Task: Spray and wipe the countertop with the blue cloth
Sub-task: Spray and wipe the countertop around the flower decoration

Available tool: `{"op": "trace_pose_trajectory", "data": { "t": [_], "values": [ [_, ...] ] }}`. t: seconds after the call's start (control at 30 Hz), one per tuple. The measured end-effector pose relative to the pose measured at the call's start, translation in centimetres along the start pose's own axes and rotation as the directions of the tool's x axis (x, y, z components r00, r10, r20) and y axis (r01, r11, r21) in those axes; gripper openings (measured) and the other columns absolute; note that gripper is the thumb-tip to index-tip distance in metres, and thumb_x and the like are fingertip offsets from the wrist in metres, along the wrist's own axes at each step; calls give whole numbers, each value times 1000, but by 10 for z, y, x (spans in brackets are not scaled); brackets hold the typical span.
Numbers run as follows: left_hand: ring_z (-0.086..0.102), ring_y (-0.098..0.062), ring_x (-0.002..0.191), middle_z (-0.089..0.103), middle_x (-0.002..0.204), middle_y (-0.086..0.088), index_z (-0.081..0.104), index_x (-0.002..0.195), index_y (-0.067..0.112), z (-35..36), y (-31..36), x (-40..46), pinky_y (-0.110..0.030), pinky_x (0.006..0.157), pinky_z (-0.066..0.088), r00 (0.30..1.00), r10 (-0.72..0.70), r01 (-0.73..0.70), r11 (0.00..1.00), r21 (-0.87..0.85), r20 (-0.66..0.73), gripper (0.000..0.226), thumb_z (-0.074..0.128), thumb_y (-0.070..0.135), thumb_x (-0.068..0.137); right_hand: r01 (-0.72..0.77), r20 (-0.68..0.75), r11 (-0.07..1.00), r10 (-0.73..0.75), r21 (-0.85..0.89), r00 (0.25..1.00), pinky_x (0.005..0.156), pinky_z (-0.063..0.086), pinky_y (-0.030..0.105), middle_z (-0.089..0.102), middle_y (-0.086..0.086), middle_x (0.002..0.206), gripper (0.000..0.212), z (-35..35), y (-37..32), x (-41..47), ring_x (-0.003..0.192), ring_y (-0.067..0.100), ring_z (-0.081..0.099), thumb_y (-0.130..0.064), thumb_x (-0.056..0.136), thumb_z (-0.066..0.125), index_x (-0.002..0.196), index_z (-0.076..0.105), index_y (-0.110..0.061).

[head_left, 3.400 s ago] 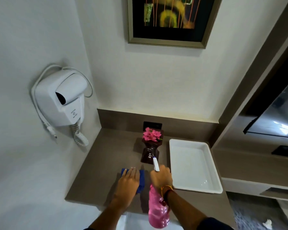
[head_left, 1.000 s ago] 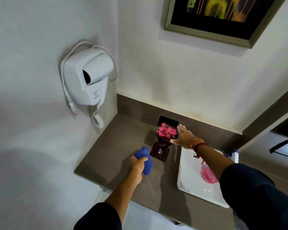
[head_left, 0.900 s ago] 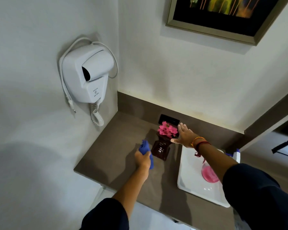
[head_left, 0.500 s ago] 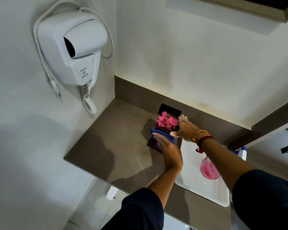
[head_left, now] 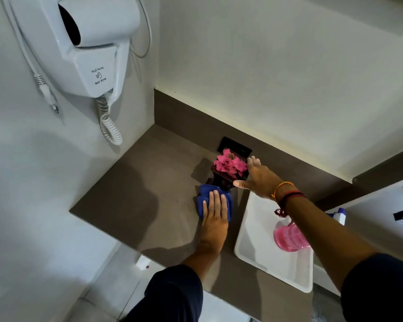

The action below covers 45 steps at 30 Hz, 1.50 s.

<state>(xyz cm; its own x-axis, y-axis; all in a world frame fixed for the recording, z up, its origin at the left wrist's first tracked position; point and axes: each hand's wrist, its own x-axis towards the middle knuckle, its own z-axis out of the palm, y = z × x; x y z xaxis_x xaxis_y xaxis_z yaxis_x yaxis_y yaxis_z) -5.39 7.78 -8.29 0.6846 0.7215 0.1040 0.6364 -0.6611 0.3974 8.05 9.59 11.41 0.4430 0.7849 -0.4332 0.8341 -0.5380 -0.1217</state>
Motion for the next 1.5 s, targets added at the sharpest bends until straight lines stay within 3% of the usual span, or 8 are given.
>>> {"op": "trace_pose_trajectory", "data": {
  "t": [0.37, 0.6, 0.7, 0.83, 0.97, 1.13, 1.27, 1.5],
  "values": [
    [16, -40, 147, 15, 159, -25, 12, 152, 1, -9, -23, -14, -55, 120, 18, 967, 90, -138, 971, 194, 238, 68, 51, 14, 97, -9, 23, 998, 11, -56, 1000, 123, 17, 44, 0, 24, 162, 97, -8, -8, -8, 151, 35, 3, -50, 92, 53, 152, 0, 5],
    [31, -27, 144, 35, 156, -12, 34, 149, 11, -46, -36, 9, -44, 121, 18, 919, 25, 36, 988, -148, 393, 54, 47, 14, 97, -54, 39, 989, 60, -136, 997, 121, 23, 46, 9, 30, 159, 95, -15, -20, -13, 149, 39, 10, -51, 93, 50, 149, 8, 12],
    [57, -35, 119, 62, 127, -23, 56, 131, 2, -70, -37, 18, -34, 99, 43, 882, -248, 456, 666, -590, 402, 38, 48, 2, 94, -67, 37, 986, 73, -150, 997, 118, 28, 46, 15, 30, 157, 92, -18, -25, -17, 147, 40, 15, -51, 93, 51, 148, 14, 13],
    [58, -26, 94, 61, 101, -15, 61, 115, -2, -86, -36, 5, -41, 89, 47, 672, -478, 537, -211, -817, 566, 26, 45, -3, 95, -85, 43, 985, 92, -151, 995, 118, 28, 47, 17, 31, 156, 90, -21, -28, -18, 146, 40, 17, -49, 93, 52, 147, 16, 13],
    [62, -38, 98, 62, 110, -23, 59, 116, 0, -99, -17, 4, -53, 95, 48, 712, -503, 324, -384, -865, 490, 28, 36, 2, 101, -90, 41, 987, 96, -133, 995, 117, 30, 45, 21, 30, 155, 88, -21, -27, -20, 145, 39, 22, -49, 93, 53, 147, 18, 12],
    [54, 15, 113, 47, 141, -1, 30, 150, 11, -108, 25, 15, -3, 96, 41, 860, -500, 160, 66, -985, 106, 51, 45, 6, 101, -80, 39, 986, 86, -148, 995, 121, 24, 43, 11, 28, 159, 93, -19, -27, -20, 149, 37, 14, -49, 93, 53, 150, 10, 10],
    [25, -24, 148, 25, 161, -12, 15, 154, 10, -92, 36, -1, -39, 119, 29, 937, -335, 73, 456, -887, -95, 64, 50, 5, 100, -70, 33, 983, 77, -172, 997, 119, 28, 45, 17, 27, 158, 90, -16, -28, -17, 147, 38, 19, -49, 92, 54, 150, 14, 8],
    [7, -30, 151, 17, 163, -12, 13, 155, 14, -45, -27, 9, -57, 119, 19, 988, 62, -95, 966, -242, -144, 85, 59, -1, 86, -54, 36, 980, 62, -190, 997, 121, 21, 43, 9, 27, 160, 93, -13, -19, -4, 149, 37, 12, -49, 93, 52, 151, 6, 8]
  ]
}}
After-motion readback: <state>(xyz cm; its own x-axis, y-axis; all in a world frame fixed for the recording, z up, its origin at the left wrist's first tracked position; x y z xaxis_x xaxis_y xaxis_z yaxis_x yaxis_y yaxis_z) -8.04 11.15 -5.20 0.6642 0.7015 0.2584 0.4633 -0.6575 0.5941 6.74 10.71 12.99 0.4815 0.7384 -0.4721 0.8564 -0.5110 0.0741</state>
